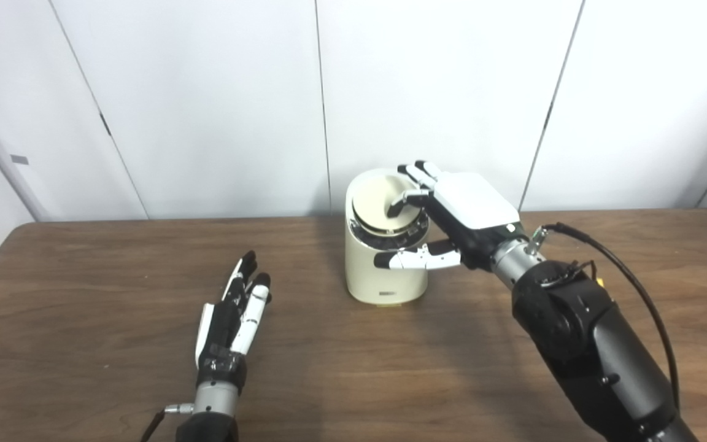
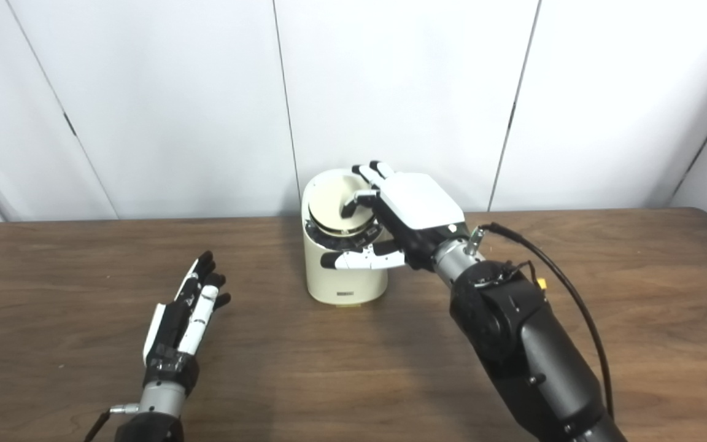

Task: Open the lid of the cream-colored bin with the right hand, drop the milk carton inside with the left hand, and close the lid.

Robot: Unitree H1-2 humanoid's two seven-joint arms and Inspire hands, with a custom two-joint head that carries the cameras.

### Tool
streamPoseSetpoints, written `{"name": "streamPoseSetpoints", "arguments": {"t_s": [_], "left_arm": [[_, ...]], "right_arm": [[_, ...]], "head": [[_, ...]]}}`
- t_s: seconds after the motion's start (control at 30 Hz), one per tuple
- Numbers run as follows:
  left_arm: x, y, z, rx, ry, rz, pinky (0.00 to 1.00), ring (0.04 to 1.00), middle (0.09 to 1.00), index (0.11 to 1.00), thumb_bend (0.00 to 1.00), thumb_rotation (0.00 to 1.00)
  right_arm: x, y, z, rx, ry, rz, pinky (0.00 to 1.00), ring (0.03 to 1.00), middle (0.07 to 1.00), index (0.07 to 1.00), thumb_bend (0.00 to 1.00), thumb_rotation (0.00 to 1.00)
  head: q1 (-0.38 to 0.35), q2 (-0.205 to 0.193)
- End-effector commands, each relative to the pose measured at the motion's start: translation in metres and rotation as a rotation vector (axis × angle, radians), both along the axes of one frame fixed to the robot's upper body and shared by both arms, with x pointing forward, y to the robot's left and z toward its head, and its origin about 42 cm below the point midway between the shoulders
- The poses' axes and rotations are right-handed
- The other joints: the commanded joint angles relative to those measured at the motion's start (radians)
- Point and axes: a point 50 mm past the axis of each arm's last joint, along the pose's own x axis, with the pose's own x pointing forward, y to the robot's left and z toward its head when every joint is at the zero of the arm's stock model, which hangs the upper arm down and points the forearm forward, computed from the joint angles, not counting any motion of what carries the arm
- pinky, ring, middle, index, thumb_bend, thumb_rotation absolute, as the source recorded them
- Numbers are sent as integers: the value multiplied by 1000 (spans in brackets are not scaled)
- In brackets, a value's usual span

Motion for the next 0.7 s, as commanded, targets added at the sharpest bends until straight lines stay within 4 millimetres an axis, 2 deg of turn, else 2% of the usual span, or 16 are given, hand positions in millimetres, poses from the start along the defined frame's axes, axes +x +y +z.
{"name": "streamPoseSetpoints", "arguments": {"t_s": [0.0, 0.27, 0.57, 0.67], "left_arm": [[7, -3, 19, 4, -73, -5, 857, 928, 979, 1000, 454, 710], [7, -5, 20, 33, -88, -17, 854, 926, 975, 1000, 395, 655], [8, -11, 22, 28, -94, -25, 847, 929, 966, 977, 392, 643], [7, -13, 23, 24, -99, -20, 839, 911, 951, 974, 375, 611]], "right_arm": [[-1, 1, 20, 1, -75, 17, 932, 1000, 974, 670, 601, 869], [3, 1, 15, 7, -62, 20, 929, 1000, 982, 671, 619, 865], [7, 2, 9, 7, -53, 18, 949, 1000, 1000, 710, 636, 871], [8, 3, 7, -6, -49, 20, 958, 1000, 1000, 717, 638, 888]], "head": [[-1, 1], [3, 6], [8, 5], [11, 6]]}}
